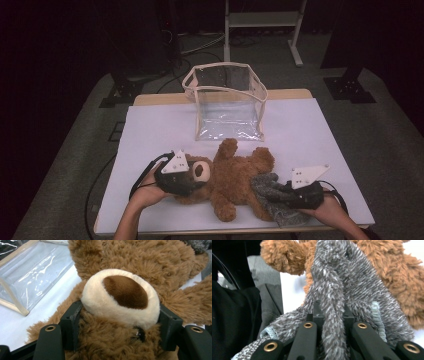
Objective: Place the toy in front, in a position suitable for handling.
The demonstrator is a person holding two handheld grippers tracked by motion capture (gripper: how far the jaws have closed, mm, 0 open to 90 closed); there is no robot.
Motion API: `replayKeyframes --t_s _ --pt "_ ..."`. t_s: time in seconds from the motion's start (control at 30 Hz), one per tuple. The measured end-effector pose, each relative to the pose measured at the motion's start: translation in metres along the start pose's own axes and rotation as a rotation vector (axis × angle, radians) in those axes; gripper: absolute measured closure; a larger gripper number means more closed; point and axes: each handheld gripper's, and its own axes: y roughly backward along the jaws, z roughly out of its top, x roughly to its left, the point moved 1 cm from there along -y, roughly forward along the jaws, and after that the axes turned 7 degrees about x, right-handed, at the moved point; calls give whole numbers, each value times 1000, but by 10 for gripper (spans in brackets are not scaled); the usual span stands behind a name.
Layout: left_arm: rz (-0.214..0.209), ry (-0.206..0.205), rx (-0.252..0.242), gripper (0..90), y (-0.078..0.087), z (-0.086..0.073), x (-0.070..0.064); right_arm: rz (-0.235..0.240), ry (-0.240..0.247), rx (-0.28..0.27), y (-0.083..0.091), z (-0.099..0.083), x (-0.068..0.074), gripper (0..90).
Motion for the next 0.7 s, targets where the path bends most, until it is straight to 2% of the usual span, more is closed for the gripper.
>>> replayKeyframes --t_s 0.07,0.2,0.3,0.37,0.43,0.6,0.7 --pt "4 2 4 335 -1 1 -1 6 -2 -21 2 3 1 794" --pt "4 4 6 332 -1 1 -1 16 37 -63 0 23 4 794" --pt "1 9 5 331 0 -1 0 31 72 -55 -9 34 7 795" --pt "-2 7 2 331 0 -2 0 41 75 -44 -14 31 7 795" --pt "-6 -1 1 331 1 -2 -1 40 58 -44 -14 23 6 796" --pt "-8 -11 0 329 0 -1 -3 10 -1 -41 -2 0 0 796" --pt "-10 -12 2 329 -1 -1 -2 2 -16 -61 5 2 -4 797"
